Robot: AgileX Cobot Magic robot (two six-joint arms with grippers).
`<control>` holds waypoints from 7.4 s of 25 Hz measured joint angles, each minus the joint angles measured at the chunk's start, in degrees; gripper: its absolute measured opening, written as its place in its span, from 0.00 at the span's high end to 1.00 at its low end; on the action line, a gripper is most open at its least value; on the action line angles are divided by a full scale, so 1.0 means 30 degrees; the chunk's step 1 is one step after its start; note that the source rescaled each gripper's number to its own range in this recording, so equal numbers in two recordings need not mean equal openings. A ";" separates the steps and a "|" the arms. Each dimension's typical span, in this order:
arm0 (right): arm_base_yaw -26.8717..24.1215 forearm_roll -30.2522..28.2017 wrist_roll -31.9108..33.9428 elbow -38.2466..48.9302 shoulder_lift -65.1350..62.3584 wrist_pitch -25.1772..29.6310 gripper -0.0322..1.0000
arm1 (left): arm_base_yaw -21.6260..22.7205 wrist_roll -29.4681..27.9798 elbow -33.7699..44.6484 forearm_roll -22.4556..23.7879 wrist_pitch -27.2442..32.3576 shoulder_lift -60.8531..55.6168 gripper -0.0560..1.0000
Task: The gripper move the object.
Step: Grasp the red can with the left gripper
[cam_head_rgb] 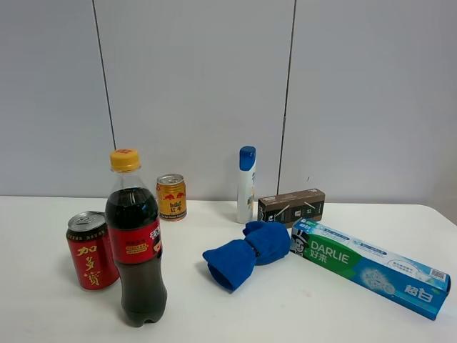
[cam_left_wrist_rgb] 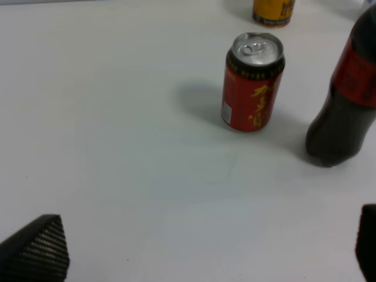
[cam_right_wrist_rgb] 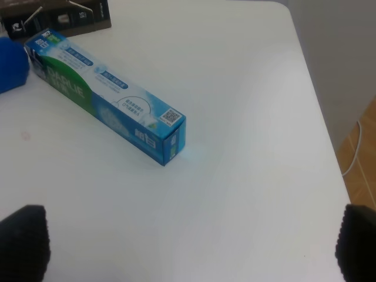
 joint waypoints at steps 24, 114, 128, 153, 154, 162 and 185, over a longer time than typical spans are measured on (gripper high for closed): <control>0.0000 0.0000 0.0000 0.0000 0.0000 0.0000 0.00 | 0.0000 0.0000 0.0000 0.0000 0.0000 0.0000 0.00; 0.0000 0.0000 0.0000 0.0000 0.0000 0.0000 0.00 | -0.2258 0.1203 -1.3112 -0.5138 -0.4815 3.2375 0.00; 0.0000 0.0000 0.0000 0.0000 0.0000 0.0000 0.00 | -0.3563 0.1055 -1.3112 -0.4244 -0.5619 3.3019 0.00; 0.0000 0.0000 0.0000 0.0000 0.0000 0.0000 0.00 | -0.4018 0.0980 -1.3129 -0.3180 -0.5996 3.4356 0.00; 0.0000 0.0000 0.0000 0.0000 0.0000 0.0000 0.00 | -0.4018 0.0980 -1.3129 -0.3180 -0.5996 3.4370 0.00; 0.0000 0.0000 0.0000 0.0000 0.0000 0.0000 0.00 | -0.4018 0.0980 -1.3129 -0.3180 -0.6004 3.5132 0.00; 0.0000 0.0000 0.0000 0.0000 0.0000 0.0000 0.00 | -0.4018 0.0980 -1.3129 -0.3163 -0.6837 3.6356 0.00</control>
